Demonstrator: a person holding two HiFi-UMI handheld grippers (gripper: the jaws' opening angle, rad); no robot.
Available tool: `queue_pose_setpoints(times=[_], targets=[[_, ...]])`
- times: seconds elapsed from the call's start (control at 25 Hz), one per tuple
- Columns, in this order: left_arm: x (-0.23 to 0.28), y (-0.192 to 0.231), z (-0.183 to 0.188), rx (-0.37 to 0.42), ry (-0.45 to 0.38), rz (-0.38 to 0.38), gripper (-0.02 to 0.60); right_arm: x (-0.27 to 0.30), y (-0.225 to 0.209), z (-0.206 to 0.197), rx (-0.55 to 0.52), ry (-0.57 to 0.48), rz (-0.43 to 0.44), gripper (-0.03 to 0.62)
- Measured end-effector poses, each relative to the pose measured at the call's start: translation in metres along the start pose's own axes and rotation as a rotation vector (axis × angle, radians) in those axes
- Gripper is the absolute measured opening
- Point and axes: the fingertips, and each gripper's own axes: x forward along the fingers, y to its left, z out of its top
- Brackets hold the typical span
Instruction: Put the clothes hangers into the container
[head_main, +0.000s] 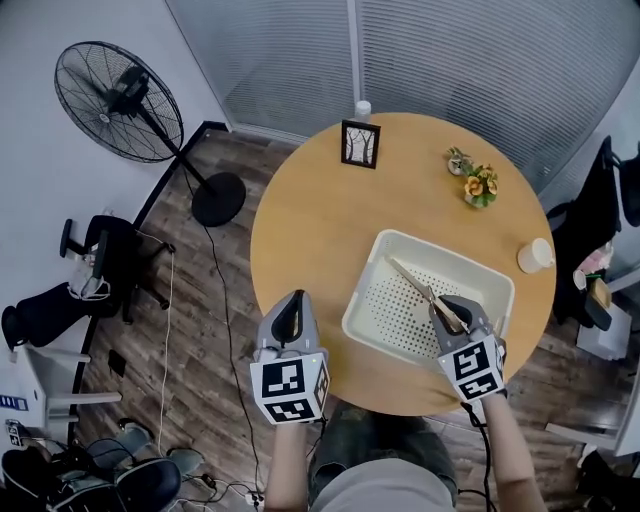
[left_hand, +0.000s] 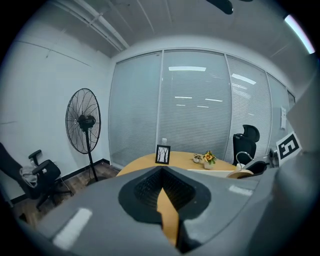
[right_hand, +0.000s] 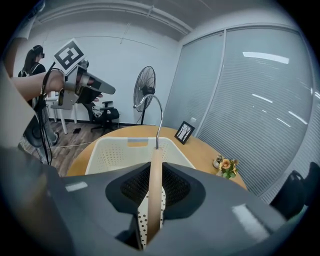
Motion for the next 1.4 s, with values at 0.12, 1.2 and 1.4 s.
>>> queue_pose_setpoints(times=[0.12,1.2,1.4], targets=[[-0.001,0.002,-0.002,-0.007,0.004,0.004,0.002,0.001,0.002,0.000,-0.013,0.004,-0.002,0.086],[-0.017,0.003,-0.013,-0.010,0.017,0.003,0.001,0.001,0.049,-0.004,-0.095,0.065,0.103,0.115],[-0.020,0.002,-0.013,-0.009,0.011,0.006,0.001,-0.002,0.058,-0.007,-0.075,0.079,0.150,0.129]])
